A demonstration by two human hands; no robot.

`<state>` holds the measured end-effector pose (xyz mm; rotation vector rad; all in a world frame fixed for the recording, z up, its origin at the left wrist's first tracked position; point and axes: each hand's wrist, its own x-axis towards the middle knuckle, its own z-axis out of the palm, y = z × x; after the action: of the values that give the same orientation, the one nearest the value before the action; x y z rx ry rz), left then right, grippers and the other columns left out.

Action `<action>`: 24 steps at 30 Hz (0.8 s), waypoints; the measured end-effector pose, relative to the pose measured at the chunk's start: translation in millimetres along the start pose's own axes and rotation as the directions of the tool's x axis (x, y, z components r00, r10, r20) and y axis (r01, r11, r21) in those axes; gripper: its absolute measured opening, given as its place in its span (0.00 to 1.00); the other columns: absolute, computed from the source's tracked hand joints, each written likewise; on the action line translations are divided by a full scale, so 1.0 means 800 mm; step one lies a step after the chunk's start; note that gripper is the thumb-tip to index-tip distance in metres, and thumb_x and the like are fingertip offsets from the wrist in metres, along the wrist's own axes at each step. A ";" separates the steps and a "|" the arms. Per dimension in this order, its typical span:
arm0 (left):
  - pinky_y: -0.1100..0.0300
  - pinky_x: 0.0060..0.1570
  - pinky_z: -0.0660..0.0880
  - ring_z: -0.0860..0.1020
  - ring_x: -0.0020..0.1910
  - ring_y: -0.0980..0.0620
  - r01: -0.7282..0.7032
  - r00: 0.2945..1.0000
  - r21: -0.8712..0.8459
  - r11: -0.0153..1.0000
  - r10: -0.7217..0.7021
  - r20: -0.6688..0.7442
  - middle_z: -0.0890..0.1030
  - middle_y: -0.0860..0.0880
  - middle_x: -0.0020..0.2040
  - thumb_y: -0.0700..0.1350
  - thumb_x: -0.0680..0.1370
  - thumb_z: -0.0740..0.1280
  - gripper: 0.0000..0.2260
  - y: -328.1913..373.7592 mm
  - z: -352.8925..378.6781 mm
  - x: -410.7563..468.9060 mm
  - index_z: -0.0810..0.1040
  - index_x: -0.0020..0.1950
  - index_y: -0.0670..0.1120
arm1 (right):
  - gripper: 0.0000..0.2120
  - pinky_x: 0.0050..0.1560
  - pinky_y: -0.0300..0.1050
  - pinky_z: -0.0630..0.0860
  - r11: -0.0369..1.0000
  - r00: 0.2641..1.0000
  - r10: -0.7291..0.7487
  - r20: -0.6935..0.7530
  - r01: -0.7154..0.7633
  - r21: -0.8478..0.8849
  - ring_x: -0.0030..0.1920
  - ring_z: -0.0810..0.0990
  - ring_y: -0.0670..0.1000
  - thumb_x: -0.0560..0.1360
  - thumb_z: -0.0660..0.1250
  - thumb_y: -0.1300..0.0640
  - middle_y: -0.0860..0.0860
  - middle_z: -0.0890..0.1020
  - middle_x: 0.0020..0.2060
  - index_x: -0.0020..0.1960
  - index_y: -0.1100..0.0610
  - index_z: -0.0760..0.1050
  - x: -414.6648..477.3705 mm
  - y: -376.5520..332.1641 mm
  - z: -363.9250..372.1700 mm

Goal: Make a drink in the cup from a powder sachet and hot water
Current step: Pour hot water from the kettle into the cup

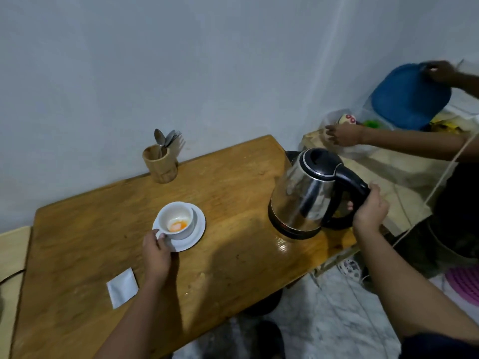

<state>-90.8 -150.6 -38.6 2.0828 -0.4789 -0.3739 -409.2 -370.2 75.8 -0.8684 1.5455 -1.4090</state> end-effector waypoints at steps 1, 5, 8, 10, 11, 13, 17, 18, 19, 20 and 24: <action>0.54 0.49 0.65 0.71 0.51 0.45 -0.009 1.000 -0.003 1.000 0.009 0.009 0.76 0.35 0.56 0.39 0.81 0.55 0.10 0.001 -0.002 0.001 0.72 0.57 0.36 | 0.18 0.24 0.37 0.67 1.000 1.000 0.024 -0.002 -0.024 -0.002 0.21 0.71 0.43 0.78 0.57 0.52 0.51 0.72 0.27 0.31 0.53 0.70 0.002 -0.002 0.001; 0.55 0.49 0.64 0.71 0.52 0.46 0.008 0.999 -0.018 1.000 -0.008 0.046 0.75 0.39 0.54 0.39 0.81 0.55 0.10 0.003 -0.008 0.006 0.72 0.57 0.36 | 0.17 0.27 0.43 0.64 0.998 0.998 0.060 -0.036 -0.060 -0.017 0.20 0.70 0.45 0.75 0.57 0.57 0.52 0.70 0.26 0.28 0.54 0.69 0.007 -0.006 0.005; 0.55 0.49 0.64 0.71 0.51 0.47 0.039 0.996 -0.039 0.998 -0.036 0.080 0.75 0.41 0.53 0.39 0.81 0.55 0.10 0.007 -0.011 0.009 0.72 0.57 0.36 | 0.15 0.26 0.43 0.65 0.993 0.990 0.111 -0.091 -0.113 -0.017 0.24 0.68 0.49 0.73 0.58 0.56 0.51 0.70 0.26 0.28 0.55 0.69 0.002 -0.010 0.009; 0.54 0.49 0.65 0.71 0.52 0.47 0.079 0.992 -0.062 0.995 -0.072 0.102 0.74 0.42 0.52 0.40 0.81 0.55 0.10 0.010 -0.013 0.010 0.71 0.58 0.37 | 0.15 0.27 0.42 0.65 0.992 0.986 0.127 -0.111 -0.129 -0.009 0.25 0.69 0.49 0.73 0.59 0.56 0.51 0.71 0.26 0.28 0.55 0.69 -0.002 -0.016 0.013; 0.53 0.49 0.66 0.71 0.52 0.46 0.101 0.989 -0.065 0.993 -0.093 0.114 0.75 0.42 0.53 0.40 0.81 0.55 0.10 0.011 -0.014 0.011 0.71 0.59 0.38 | 0.15 0.28 0.42 0.66 0.992 0.986 0.124 -0.112 -0.127 -0.018 0.25 0.69 0.49 0.73 0.59 0.56 0.51 0.71 0.26 0.28 0.55 0.70 -0.005 -0.019 0.016; 0.52 0.50 0.67 0.73 0.53 0.44 0.129 0.984 -0.058 0.990 -0.121 0.134 0.76 0.41 0.54 0.41 0.81 0.56 0.11 0.008 -0.015 0.016 0.72 0.59 0.39 | 0.15 0.29 0.43 0.66 0.993 0.989 0.102 -0.106 -0.108 -0.049 0.25 0.70 0.49 0.72 0.60 0.55 0.51 0.72 0.25 0.27 0.55 0.70 -0.010 -0.027 0.022; 0.53 0.49 0.67 0.73 0.52 0.43 0.167 0.974 -0.071 0.983 -0.154 0.166 0.76 0.41 0.54 0.41 0.81 0.57 0.09 0.010 -0.019 0.022 0.73 0.57 0.40 | 0.15 0.33 0.45 0.68 0.988 0.993 0.079 -0.085 -0.089 -0.127 0.27 0.71 0.51 0.71 0.62 0.53 0.50 0.73 0.25 0.27 0.54 0.71 -0.018 -0.043 0.034; 0.53 0.49 0.67 0.74 0.52 0.43 0.171 0.972 -0.073 0.982 -0.157 0.174 0.76 0.41 0.53 0.41 0.81 0.57 0.09 0.011 -0.019 0.022 0.73 0.56 0.40 | 0.15 0.35 0.46 0.69 0.987 0.995 0.065 -0.076 -0.076 -0.145 0.28 0.72 0.53 0.70 0.63 0.52 0.51 0.73 0.25 0.26 0.54 0.71 -0.018 -0.046 0.037; 0.53 0.49 0.66 0.73 0.53 0.42 0.187 0.968 -0.077 0.979 -0.170 0.183 0.76 0.41 0.53 0.41 0.81 0.57 0.08 0.015 -0.020 0.022 0.73 0.56 0.40 | 0.15 0.37 0.48 0.70 0.984 0.996 0.056 -0.066 -0.067 -0.164 0.29 0.73 0.55 0.70 0.63 0.52 0.51 0.73 0.24 0.26 0.55 0.71 -0.019 -0.049 0.041; 0.53 0.49 0.66 0.73 0.53 0.42 0.197 0.965 -0.075 0.978 -0.180 0.190 0.76 0.41 0.53 0.40 0.81 0.57 0.09 0.017 -0.021 0.022 0.73 0.56 0.39 | 0.15 0.38 0.49 0.70 0.982 0.997 0.049 -0.053 -0.058 -0.177 0.30 0.73 0.55 0.69 0.63 0.51 0.51 0.73 0.24 0.26 0.55 0.71 -0.021 -0.053 0.044; 0.54 0.49 0.67 0.72 0.51 0.45 0.199 0.963 -0.060 0.978 -0.183 0.199 0.77 0.37 0.57 0.38 0.80 0.57 0.11 0.024 -0.025 0.026 0.73 0.58 0.35 | 0.15 0.38 0.52 0.70 0.982 0.999 -0.004 0.040 0.012 -0.189 0.28 0.72 0.55 0.70 0.63 0.54 0.53 0.73 0.24 0.25 0.55 0.71 -0.030 -0.066 0.064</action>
<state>-67.7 -155.5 -13.4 2.0305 -0.3698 -0.7028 -355.5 -375.6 131.1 -1.0110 1.6675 -1.2570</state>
